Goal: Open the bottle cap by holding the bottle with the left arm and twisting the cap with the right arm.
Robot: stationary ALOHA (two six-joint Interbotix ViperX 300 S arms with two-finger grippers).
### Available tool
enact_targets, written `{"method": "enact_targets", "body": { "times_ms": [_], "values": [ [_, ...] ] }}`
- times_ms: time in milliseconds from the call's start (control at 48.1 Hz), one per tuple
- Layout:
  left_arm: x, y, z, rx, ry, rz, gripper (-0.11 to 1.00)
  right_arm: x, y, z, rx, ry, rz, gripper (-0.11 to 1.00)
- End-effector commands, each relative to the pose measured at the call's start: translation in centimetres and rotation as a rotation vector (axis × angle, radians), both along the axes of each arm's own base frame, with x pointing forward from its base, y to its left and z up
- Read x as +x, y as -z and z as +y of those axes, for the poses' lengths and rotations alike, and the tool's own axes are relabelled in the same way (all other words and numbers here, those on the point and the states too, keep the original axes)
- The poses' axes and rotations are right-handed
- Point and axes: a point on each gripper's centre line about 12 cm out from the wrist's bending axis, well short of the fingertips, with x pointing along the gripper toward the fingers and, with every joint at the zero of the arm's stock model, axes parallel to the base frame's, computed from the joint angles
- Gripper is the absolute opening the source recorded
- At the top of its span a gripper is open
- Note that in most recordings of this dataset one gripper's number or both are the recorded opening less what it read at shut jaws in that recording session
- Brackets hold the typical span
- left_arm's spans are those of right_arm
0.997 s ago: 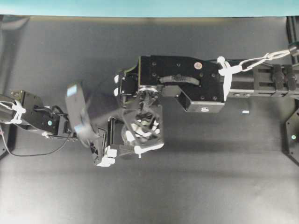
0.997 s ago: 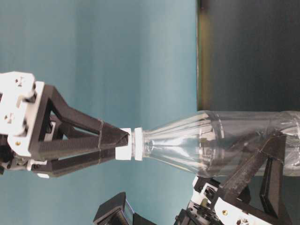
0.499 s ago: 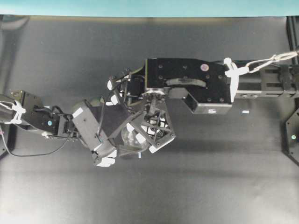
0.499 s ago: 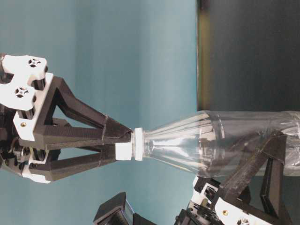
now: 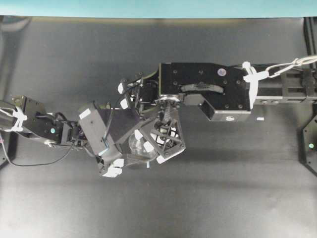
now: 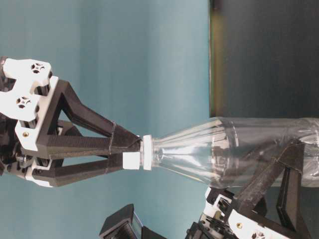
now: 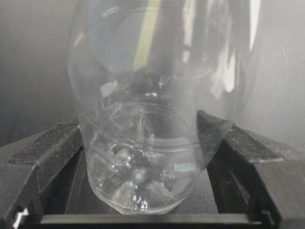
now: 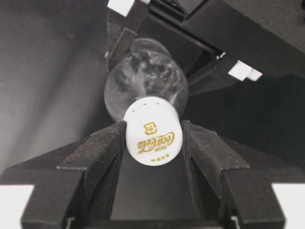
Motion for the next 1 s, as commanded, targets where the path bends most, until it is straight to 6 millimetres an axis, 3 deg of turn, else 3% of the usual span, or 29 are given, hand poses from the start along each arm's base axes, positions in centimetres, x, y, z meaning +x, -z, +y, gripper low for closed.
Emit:
{"method": "enact_targets", "body": {
  "times_ms": [0,62,187,249,519,976],
  "values": [
    [-0.5,1.0,0.1,-0.008,-0.009,0.048,0.82,-0.3,-0.2,0.8,0.008,0.022,0.002,0.38],
    [-0.6,1.1,0.1,-0.008,-0.007,0.051,0.82,-0.4,-0.4,0.8,0.014,0.052,0.001,0.41],
    [-0.6,1.1,0.1,-0.007,-0.007,0.056,0.82,-0.7,-0.6,0.8,0.024,0.1,0.003,0.74],
    [-0.6,1.1,0.1,-0.007,-0.007,0.057,0.82,-0.9,-0.9,0.8,0.028,0.112,-0.002,0.83],
    [-0.6,1.1,0.0,-0.007,-0.006,0.057,0.82,-2.4,-3.2,0.5,0.051,0.185,-0.035,0.81],
    [-0.7,1.1,-0.2,-0.007,0.0,0.059,0.82,-7.3,-8.1,0.9,0.15,0.34,-0.195,0.81]
  ]
}}
